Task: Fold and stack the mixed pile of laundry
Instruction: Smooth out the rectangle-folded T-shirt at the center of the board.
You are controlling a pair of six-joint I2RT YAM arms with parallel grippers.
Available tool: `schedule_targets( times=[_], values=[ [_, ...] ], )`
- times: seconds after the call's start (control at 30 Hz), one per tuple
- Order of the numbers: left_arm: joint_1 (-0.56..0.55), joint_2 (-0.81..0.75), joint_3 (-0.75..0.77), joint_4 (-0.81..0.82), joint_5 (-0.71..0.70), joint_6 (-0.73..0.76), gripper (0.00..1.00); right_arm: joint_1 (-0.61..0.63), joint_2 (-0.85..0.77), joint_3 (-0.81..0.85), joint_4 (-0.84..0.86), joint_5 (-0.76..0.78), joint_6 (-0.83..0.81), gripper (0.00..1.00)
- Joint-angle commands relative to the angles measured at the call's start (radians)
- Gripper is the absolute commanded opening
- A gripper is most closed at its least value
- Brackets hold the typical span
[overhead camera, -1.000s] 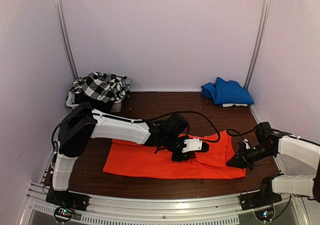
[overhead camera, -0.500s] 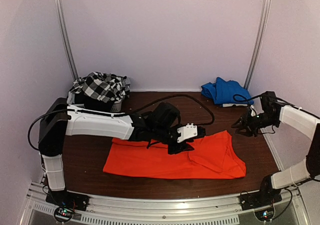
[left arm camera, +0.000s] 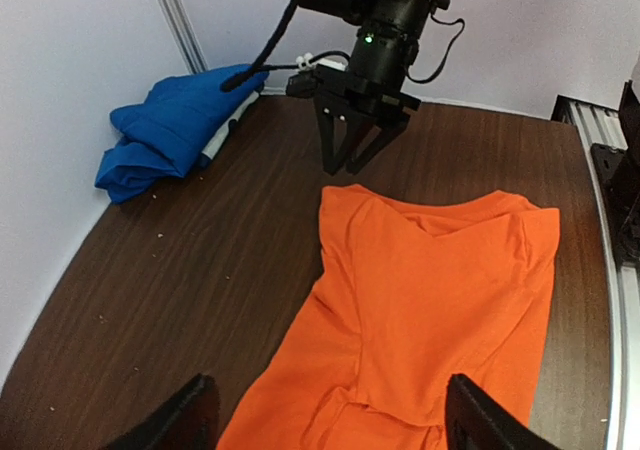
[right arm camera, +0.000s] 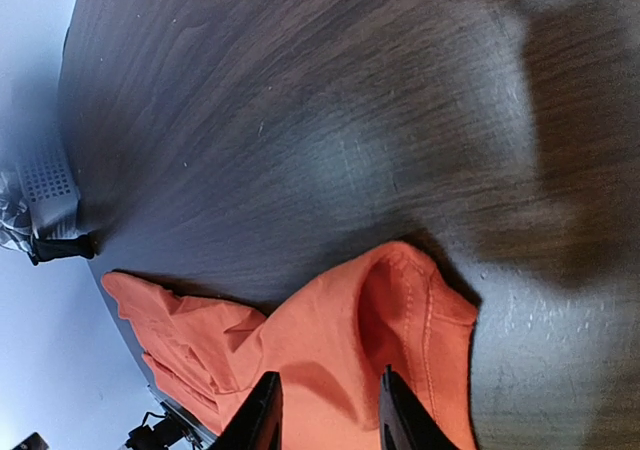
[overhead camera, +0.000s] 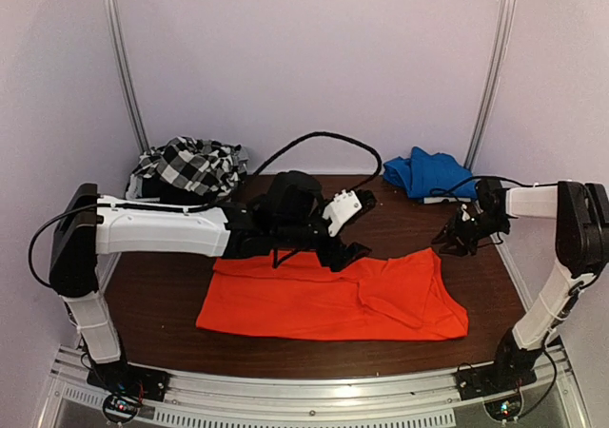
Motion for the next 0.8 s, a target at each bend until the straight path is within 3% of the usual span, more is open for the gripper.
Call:
schedule_targets(
  times=[0.0,0.07,0.27,0.47,0.77],
  values=[
    [0.048,-0.058,-0.022,0.083,-0.040,-0.126,0.89,-0.004,0.048,0.033,0.050,-0.023,-0.015,0.32],
    [0.060,-0.072,-0.042,0.109,-0.048,-0.155,0.97,-0.004,0.074,0.033,0.077,-0.038,-0.007,0.31],
    [0.083,-0.080,-0.024,0.053,-0.171,-0.249,0.98,-0.003,0.149,0.035,0.122,-0.055,0.012,0.29],
    [0.115,-0.070,-0.003,-0.019,-0.227,-0.286,0.98,-0.009,0.109,0.024,0.132,-0.046,0.016,0.00],
    [0.171,-0.069,-0.059,-0.088,-0.215,-0.397,0.97,-0.110,-0.065,-0.124,0.176,0.028,0.017,0.00]
  ],
)
